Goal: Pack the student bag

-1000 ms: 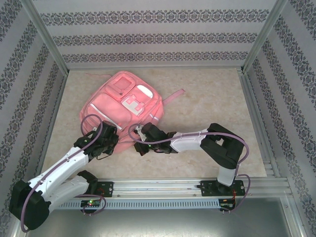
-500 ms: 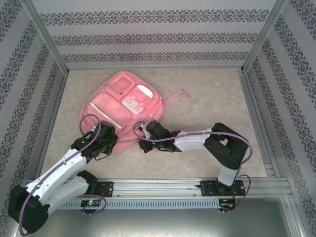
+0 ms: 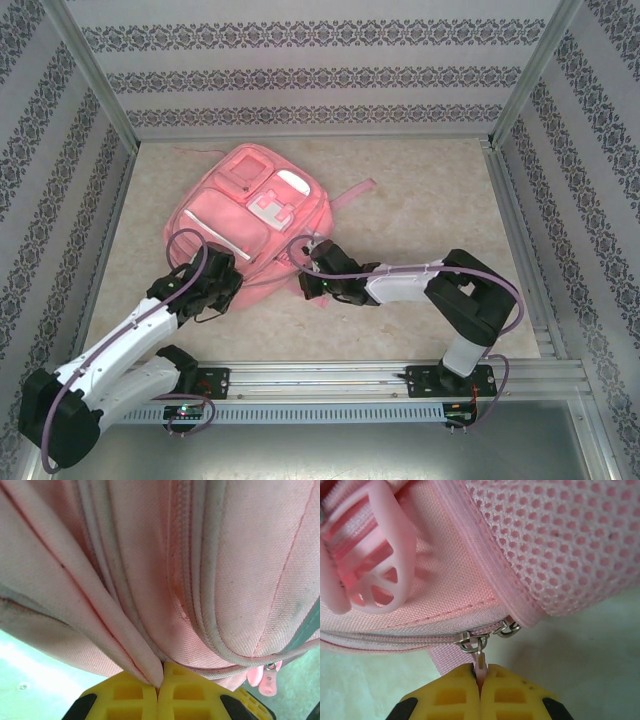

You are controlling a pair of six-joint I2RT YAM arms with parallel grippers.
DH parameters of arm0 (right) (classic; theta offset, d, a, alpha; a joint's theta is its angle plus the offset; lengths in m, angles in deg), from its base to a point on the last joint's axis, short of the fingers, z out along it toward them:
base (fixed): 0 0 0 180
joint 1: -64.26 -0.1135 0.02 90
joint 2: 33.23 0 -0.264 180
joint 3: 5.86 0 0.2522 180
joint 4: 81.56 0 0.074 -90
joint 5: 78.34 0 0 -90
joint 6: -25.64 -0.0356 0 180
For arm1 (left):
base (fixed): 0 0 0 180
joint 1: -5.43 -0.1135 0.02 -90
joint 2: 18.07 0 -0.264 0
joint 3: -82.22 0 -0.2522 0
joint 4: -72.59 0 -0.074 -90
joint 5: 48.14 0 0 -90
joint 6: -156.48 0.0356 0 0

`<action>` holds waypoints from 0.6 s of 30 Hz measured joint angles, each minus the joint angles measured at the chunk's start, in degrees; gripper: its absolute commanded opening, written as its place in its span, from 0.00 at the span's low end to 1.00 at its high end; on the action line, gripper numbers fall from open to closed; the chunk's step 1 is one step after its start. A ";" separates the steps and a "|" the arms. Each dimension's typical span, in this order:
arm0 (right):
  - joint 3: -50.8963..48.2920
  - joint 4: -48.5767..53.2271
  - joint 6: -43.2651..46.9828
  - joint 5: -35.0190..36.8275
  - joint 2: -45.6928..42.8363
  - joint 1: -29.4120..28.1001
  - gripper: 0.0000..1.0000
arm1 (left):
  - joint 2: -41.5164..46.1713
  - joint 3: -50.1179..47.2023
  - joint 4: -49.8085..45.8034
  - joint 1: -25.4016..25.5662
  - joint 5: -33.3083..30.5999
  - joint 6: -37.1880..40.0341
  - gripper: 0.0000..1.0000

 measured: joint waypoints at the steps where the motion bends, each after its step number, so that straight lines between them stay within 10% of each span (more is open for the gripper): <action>1: -0.04 0.00 -0.17 0.17 -0.28 0.26 0.00 | -0.55 0.11 0.50 0.00 0.44 0.37 0.00; 11: -0.04 0.00 -0.98 0.46 -0.35 2.38 0.07 | -3.37 0.26 3.72 0.31 3.37 2.60 0.00; 18: -0.07 2.78 -2.75 3.19 -0.90 5.64 0.41 | -11.63 1.70 10.38 2.36 7.91 5.88 0.00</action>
